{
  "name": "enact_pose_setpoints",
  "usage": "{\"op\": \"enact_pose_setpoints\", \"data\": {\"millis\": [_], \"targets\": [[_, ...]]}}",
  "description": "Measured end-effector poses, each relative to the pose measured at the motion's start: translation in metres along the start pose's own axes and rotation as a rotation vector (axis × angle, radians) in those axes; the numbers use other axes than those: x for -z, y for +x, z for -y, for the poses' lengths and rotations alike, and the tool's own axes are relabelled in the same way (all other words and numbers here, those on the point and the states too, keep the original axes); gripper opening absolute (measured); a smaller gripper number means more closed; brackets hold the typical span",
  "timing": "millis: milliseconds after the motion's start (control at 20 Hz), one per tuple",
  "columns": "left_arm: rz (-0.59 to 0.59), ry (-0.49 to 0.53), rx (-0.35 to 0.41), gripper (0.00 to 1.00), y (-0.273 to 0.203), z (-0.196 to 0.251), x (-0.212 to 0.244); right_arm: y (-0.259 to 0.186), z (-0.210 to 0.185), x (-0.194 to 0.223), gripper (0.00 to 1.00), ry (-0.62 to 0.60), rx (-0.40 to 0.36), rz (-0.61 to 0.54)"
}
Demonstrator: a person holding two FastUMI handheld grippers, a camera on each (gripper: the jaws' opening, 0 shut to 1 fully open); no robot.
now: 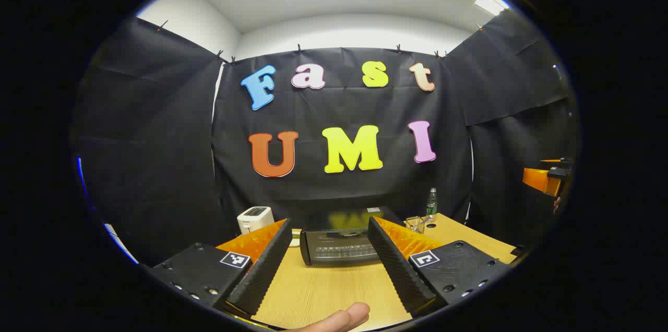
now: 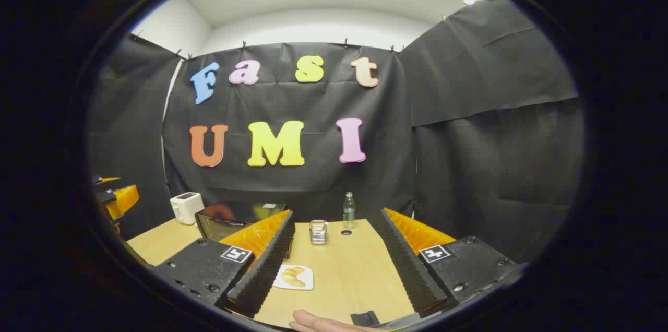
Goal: Open the electric oven with the left hand, put the food in, and close the electric oven.
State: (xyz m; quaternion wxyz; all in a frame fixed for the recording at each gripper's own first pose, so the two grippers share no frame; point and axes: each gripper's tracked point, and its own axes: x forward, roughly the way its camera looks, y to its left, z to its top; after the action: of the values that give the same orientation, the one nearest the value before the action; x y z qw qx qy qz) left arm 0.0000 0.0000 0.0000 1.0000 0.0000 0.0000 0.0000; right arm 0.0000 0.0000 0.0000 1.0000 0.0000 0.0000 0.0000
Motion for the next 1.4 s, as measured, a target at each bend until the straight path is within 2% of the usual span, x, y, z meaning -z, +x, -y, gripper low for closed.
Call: {"op": "enact_pose_setpoints", "data": {"millis": [50,350,700,950,1050,1250,1400], "targets": [[-0.008,0.006,0.0,0.95,0.0,0.001,0.003,0.001,0.001,0.001,1.0,0.002,0.0,0.001],[-0.044,0.052,0.004,0.95,0.008,0.005,0.018,0.009,0.008,0.001,0.99,-0.009,0.003,0.009],[-0.046,0.019,0.019,0.95,0.027,0.01,0.016,0.013,0.015,0.002,1.0,0.001,-0.015,0.021],[-0.079,-0.003,0.068,0.95,0.07,0.022,0.028,0.02,0.018,0.012,0.99,0.012,-0.046,0.018],[-0.089,-0.012,0.083,0.95,0.088,0.028,0.033,0.024,0.025,0.014,0.99,0.019,-0.037,0.02],[-0.139,-0.002,0.127,0.95,0.141,0.05,0.055,0.028,0.029,0.023,1.0,0.036,-0.048,0.015],[-0.18,-0.011,0.123,0.95,0.183,0.059,0.074,0.028,0.036,0.03,0.99,0.048,-0.051,0.009]]}}
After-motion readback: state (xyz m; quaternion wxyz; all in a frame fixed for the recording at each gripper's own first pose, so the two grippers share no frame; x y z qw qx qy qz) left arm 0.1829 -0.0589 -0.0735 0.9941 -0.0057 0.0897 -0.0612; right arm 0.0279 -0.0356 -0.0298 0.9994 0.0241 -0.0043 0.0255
